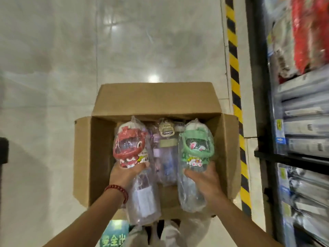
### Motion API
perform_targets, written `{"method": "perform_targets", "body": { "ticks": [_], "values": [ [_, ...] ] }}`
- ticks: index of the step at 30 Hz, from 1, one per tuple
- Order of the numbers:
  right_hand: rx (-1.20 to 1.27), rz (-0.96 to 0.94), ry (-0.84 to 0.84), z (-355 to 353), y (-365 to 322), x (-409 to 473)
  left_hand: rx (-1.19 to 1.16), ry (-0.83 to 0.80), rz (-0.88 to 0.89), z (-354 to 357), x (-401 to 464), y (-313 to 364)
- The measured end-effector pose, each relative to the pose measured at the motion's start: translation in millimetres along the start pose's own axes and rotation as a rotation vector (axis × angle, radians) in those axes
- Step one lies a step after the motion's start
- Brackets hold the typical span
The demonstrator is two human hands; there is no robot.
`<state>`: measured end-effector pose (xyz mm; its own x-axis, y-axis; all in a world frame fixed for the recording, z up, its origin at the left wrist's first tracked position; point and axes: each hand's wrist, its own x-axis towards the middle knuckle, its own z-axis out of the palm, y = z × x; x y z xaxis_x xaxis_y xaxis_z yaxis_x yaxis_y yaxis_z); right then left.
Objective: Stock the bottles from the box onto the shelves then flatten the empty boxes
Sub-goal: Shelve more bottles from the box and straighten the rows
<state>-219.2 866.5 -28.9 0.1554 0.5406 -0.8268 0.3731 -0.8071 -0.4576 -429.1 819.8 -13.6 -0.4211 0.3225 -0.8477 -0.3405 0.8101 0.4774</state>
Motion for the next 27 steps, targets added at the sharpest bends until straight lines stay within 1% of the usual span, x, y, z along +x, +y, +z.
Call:
{"method": "perform_targets", "body": {
  "ticks": [2, 6, 11, 13, 15, 18, 22, 24, 27],
  "values": [
    [0.096, -0.067, -0.043, -14, -23, -39, 0.016, -0.037, 0.063, -9, -37, 29],
    [0.283, -0.208, -0.089, -39, -73, -112, 0.082, -0.138, 0.245, -23, -110, 93],
    [0.461, -0.378, -0.045, -73, -116, -202, 0.117, -0.271, 0.455, -31, -202, 160],
    [0.552, -0.429, -0.047, -91, -125, -238, 0.134, -0.340, 0.497, -34, -238, 182],
    [0.580, -0.470, -0.029, -111, -132, -278, 0.182, -0.410, 0.563, -35, -275, 202],
    [0.565, -0.500, 0.141, -147, -142, -336, 0.259, -0.529, 0.687, -32, -333, 227],
    [0.645, -0.617, 0.283, -200, -138, -415, 0.298, -0.700, 0.856, -18, -412, 245],
    [0.663, -0.694, 0.379, -225, -133, -457, 0.292, -0.795, 0.904, -5, -455, 248],
    [0.722, -0.743, 0.525, -261, -116, -514, 0.316, -0.958, 0.966, 18, -521, 248]
  ]
}}
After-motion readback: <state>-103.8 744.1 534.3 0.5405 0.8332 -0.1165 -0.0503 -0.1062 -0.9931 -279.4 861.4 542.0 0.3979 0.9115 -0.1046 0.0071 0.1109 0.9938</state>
